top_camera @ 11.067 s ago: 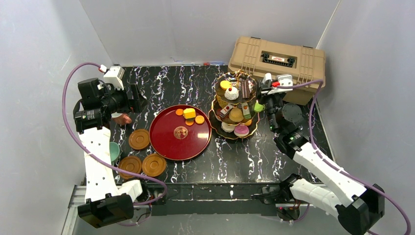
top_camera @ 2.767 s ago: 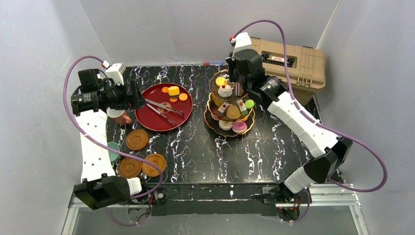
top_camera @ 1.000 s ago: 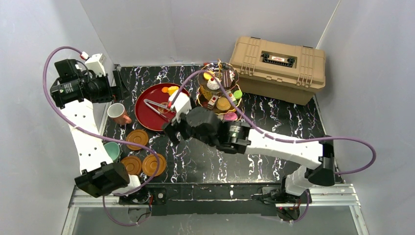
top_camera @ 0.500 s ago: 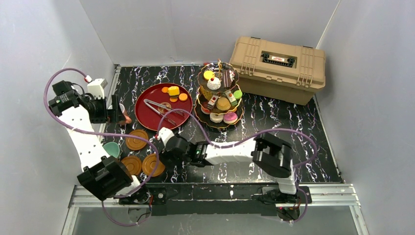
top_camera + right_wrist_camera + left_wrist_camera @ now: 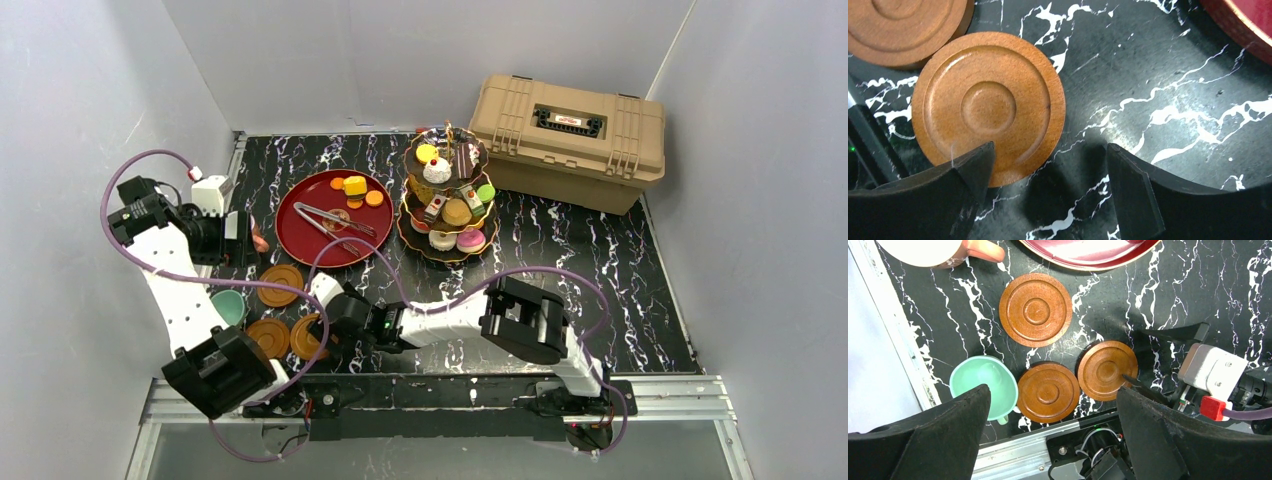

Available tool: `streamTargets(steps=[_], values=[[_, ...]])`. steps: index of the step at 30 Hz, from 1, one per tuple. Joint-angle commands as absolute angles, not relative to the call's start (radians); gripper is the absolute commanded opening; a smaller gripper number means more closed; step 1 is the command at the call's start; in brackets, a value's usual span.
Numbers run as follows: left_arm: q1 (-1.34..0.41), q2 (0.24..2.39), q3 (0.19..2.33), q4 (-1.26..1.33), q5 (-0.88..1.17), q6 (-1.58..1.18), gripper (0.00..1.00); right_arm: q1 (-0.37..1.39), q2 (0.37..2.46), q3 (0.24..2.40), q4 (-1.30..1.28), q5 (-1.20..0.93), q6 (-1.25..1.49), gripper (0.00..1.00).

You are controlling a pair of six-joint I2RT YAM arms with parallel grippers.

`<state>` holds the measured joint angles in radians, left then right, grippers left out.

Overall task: Serve the afternoon tea
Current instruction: Move the coaster to the center of the board.

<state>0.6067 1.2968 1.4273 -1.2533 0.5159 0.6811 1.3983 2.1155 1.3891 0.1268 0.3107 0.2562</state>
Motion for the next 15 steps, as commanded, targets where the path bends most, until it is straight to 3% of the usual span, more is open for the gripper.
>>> streamTargets(steps=[1,6,15], values=[[0.612,1.269,1.416,-1.291,0.541,0.695,0.95,1.399,2.157,1.440,0.167,0.421,0.223,0.88],[0.612,1.269,1.399,-1.291,0.552,0.698,0.94,1.399,2.139,1.411,0.110,0.479,0.207,0.81],[0.607,1.286,1.344,-1.291,0.569,0.729,0.92,1.397,1.896,1.078,0.079,0.555,0.225,0.74]])
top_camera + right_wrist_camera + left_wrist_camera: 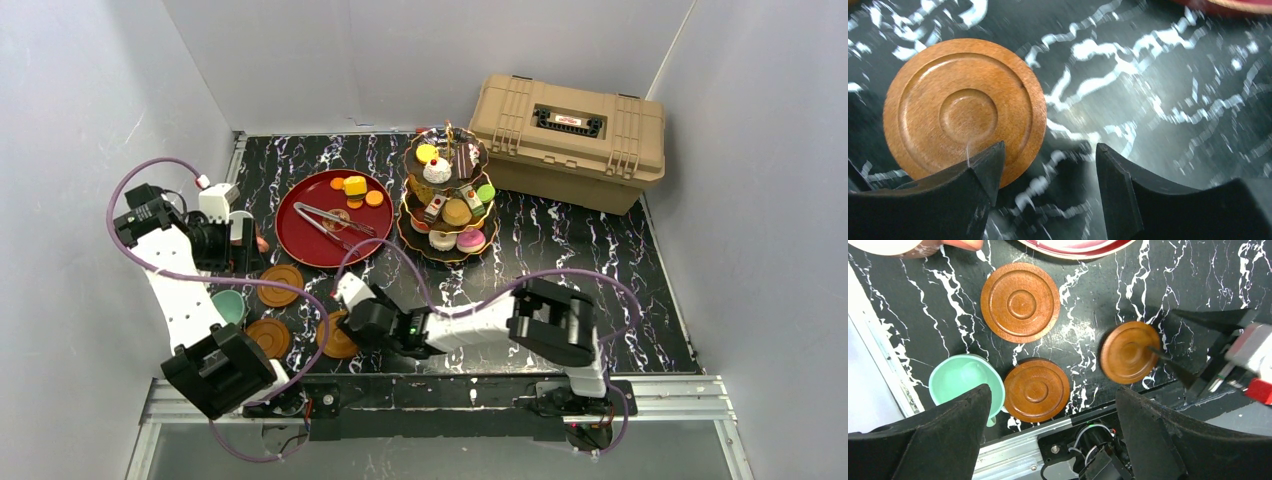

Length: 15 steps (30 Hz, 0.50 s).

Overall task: Serve the afternoon tea
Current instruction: Move the coaster to the center of the board.

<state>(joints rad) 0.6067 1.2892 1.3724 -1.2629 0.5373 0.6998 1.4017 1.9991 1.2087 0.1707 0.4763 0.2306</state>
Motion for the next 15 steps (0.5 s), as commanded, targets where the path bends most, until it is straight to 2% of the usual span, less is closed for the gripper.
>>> streamTargets(steps=[1,10,15], values=[[0.601,1.288,1.336,-1.292,0.564,0.732,0.92,1.396,1.864,1.040,0.073,0.567,0.233,0.73],[0.435,1.276,1.209,-1.208,0.431,0.704,0.92,1.347,1.543,0.780,-0.075,0.688,0.323,0.71],[0.381,1.313,1.208,-1.178,0.417,0.658,0.91,1.284,1.373,0.695,-0.130,0.691,0.357,0.71]])
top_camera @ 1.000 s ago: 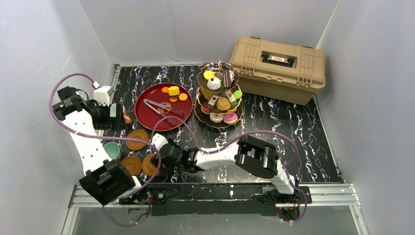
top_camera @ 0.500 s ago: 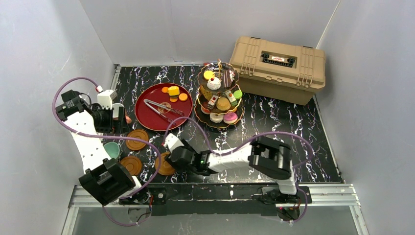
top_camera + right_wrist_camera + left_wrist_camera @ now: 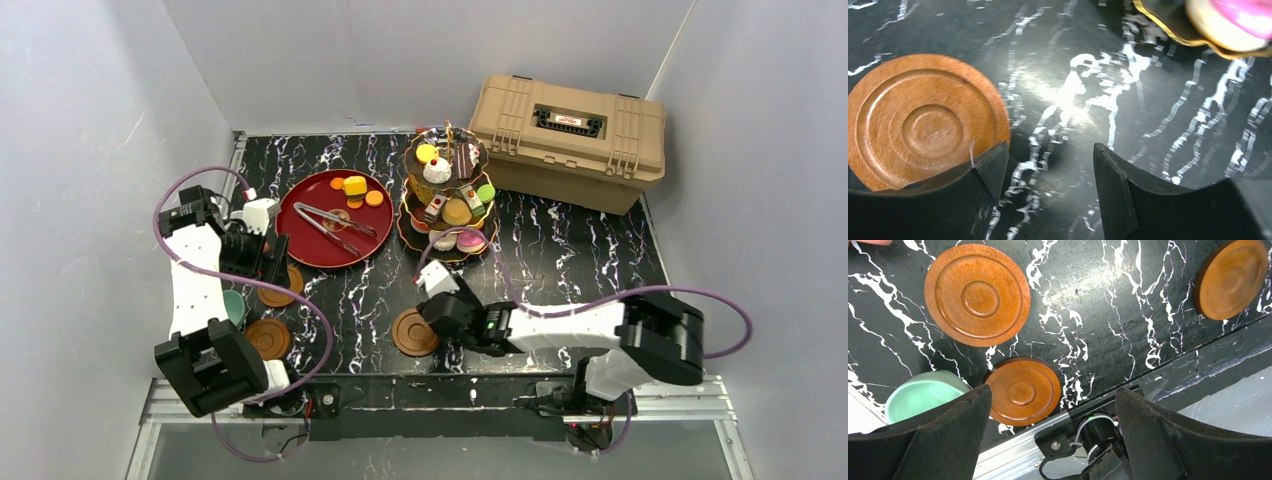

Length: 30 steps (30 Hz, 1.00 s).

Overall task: Serve the afternoon tea
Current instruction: Move the coaster to the center of the board.

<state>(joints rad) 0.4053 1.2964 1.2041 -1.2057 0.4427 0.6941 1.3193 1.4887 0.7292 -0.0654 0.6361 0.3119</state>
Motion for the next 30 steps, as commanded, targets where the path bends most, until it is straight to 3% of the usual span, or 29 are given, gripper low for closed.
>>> streamTargets(steps=[1,8,12,22,30], values=[[0.378,1.321,1.215,-1.177,0.417,0.648,0.91,1.281,1.353,0.692,-0.127,0.692,0.351,0.71],[0.362,1.345,1.287,-1.185,0.398,0.618,0.90,1.281,1.423,0.936,-0.040,0.637,0.240,0.74],[0.358,1.343,1.245,-1.108,0.265,0.647,0.89,1.281,1.599,1.119,0.068,0.536,0.199,0.76],[0.443,1.413,1.407,-1.182,0.345,0.608,0.88,1.298,2.217,1.757,0.113,0.416,0.116,0.82],[0.536,1.471,1.463,-1.226,0.346,0.667,0.88,1.299,2.425,2.009,0.094,0.427,0.055,0.84]])
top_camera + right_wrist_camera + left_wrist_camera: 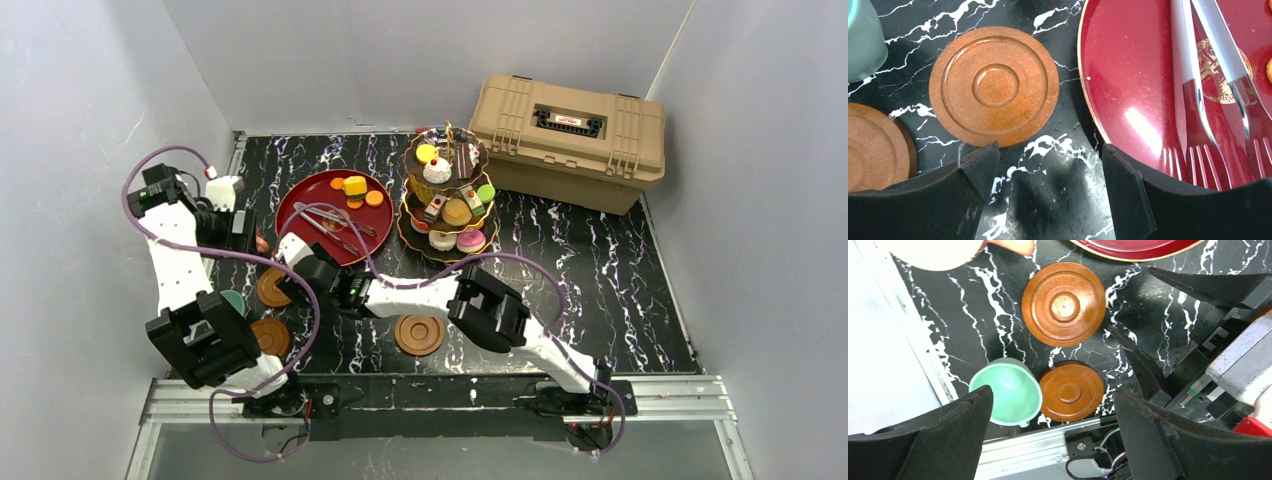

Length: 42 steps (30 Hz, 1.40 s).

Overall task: Serve the afternoon tea
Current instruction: Move the coaster to the center of the board.

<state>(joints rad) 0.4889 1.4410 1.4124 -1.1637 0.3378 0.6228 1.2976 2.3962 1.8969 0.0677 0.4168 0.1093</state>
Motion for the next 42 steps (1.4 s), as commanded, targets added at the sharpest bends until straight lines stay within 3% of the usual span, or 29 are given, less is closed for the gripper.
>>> streamTargets(steps=[1,7,21,42], values=[[0.548,1.472,1.464,-1.233,0.339,0.690,0.88,1.299,2.444,2.031,0.092,0.432,0.045,0.84],[0.596,1.455,1.426,-1.265,0.277,0.858,0.87,1.299,2.543,2.121,0.074,0.455,0.017,0.82],[0.616,1.453,1.401,-1.291,0.292,0.893,0.87,1.310,2.587,2.104,0.060,0.571,-0.130,0.76],[0.617,1.421,1.334,-1.359,0.307,1.016,0.86,1.325,1.905,1.173,0.157,0.684,-0.009,0.69]])
